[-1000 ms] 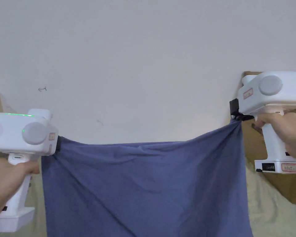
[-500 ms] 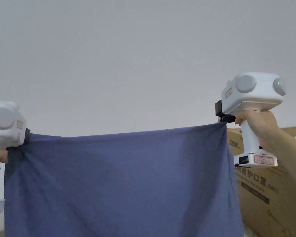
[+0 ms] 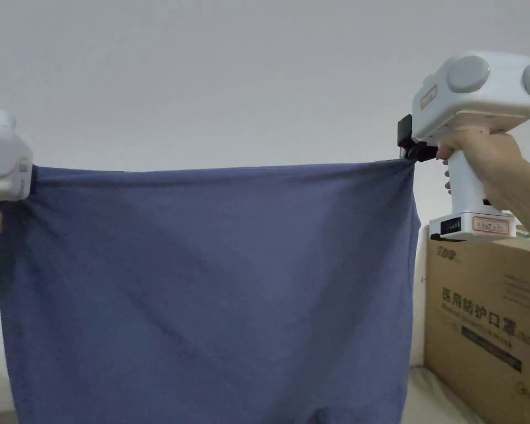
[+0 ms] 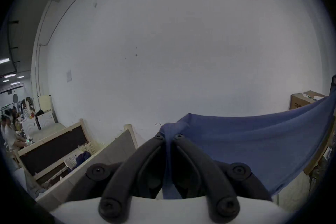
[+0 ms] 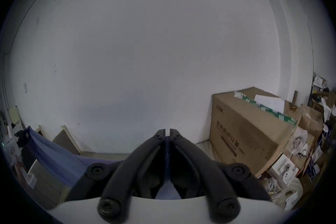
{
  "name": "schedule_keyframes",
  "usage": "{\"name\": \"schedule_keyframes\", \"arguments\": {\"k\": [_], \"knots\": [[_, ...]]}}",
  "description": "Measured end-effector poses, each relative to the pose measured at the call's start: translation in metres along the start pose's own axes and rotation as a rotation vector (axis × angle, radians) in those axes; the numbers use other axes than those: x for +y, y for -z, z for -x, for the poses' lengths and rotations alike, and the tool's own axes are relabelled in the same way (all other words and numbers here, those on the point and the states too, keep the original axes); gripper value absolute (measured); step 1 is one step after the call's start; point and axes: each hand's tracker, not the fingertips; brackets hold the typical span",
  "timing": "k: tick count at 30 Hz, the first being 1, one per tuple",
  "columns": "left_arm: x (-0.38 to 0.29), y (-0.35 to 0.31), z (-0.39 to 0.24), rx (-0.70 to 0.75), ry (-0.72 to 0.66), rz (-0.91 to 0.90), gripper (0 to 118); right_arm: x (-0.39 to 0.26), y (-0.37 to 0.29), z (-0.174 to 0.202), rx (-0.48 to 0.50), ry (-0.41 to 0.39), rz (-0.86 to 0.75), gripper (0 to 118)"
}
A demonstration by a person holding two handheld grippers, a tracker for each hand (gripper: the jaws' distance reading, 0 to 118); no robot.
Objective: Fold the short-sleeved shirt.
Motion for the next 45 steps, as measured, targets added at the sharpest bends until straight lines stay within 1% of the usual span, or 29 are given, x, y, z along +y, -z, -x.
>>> {"name": "schedule_keyframes", "arguments": {"k": [1, 3, 5, 6, 8, 9, 12, 16, 19, 21, 23, 25, 27, 29, 30, 31, 32, 34, 36, 39, 42, 45], "knots": [[-0.011, 0.005, -0.001, -0.004, 0.001, 0.006, 3, -0.012, 0.010, -0.002, 0.013, 0.006, 0.030, 3], [-0.040, 0.017, -0.008, -0.002, 0.020, 0.061, 3, -0.041, 0.031, -0.007, 0.010, -0.012, 0.102, 3], [-0.078, 0.031, -0.017, -0.010, 0.073, 0.134, 3, -0.076, 0.054, -0.011, -0.004, -0.032, 0.180, 3], [-0.100, 0.038, -0.024, -0.002, 0.091, 0.174, 3, -0.098, 0.068, -0.013, -0.005, -0.041, 0.220, 3], [-0.145, 0.051, -0.037, 0.007, 0.130, 0.229, 3, -0.140, 0.093, -0.018, -0.017, -0.029, 0.294, 3], [-0.171, 0.060, -0.046, 0.015, 0.177, 0.280, 3, -0.165, 0.108, -0.020, -0.020, -0.035, 0.342, 3], [-0.242, 0.081, -0.066, 0.007, 0.224, 0.433, 3, -0.236, 0.146, -0.027, -0.028, -0.053, 0.476, 3], [-0.341, 0.103, -0.085, -0.004, 0.207, 0.621, 3, -0.333, 0.186, -0.043, -0.063, -0.010, 0.638, 3], [-0.402, 0.101, -0.089, -0.020, 0.199, 0.736, 2, -0.393, 0.209, -0.062, -0.067, -0.005, 0.748, 3], [-0.428, 0.090, -0.087, -0.042, 0.189, 0.793, 3, -0.425, 0.211, -0.070, -0.081, -0.025, 0.796, 3], [-0.445, 0.073, -0.082, -0.062, 0.164, 0.786, 2, -0.448, 0.202, -0.078, -0.089, -0.019, 0.844, 3], [-0.454, 0.050, -0.074, -0.069, 0.164, 0.790, 3, -0.463, 0.191, -0.087, -0.077, -0.017, 0.852, 3], [-0.457, 0.026, -0.067, -0.076, 0.159, 0.787, 3, -0.472, 0.168, -0.094, -0.058, -0.001, 0.849, 3], [-0.457, 0.004, -0.056, -0.102, 0.158, 0.781, 3, -0.477, 0.142, -0.099, -0.041, -0.007, 0.838, 3], [-0.456, -0.016, -0.049, -0.116, 0.160, 0.766, 3, -0.479, 0.119, -0.099, -0.025, -0.028, 0.792, 3], [-0.456, -0.032, -0.042, -0.138, 0.183, 0.759, 3, -0.481, 0.099, -0.102, 0.007, -0.032, 0.759, 3], [-0.457, -0.048, -0.036, -0.141, 0.213, 0.754, 3, -0.483, 0.083, -0.104, 0.016, -0.038, 0.765, 3], [-0.459, -0.091, -0.020, -0.142, 0.211, 0.743, 3, -0.491, 0.031, -0.108, 0.051, -0.026, 0.750, 3], [-0.465, -0.127, -0.006, -0.148, 0.213, 0.750, 3, -0.503, -0.011, -0.113, 0.039, -0.029, 0.761, 3], [-0.478, -0.185, 0.012, -0.160, 0.224, 0.774, 3, -0.529, -0.074, -0.123, 0.048, -0.024, 0.787, 3], [-0.498, -0.240, 0.030, -0.171, 0.244, 0.799, 3, -0.562, -0.143, -0.131, 0.045, 0.006, 0.809, 3], [-0.513, -0.289, 0.047, -0.165, 0.220, 0.829, 3, -0.595, -0.200, -0.140, 0.043, 0.030, 0.837, 3]]}}
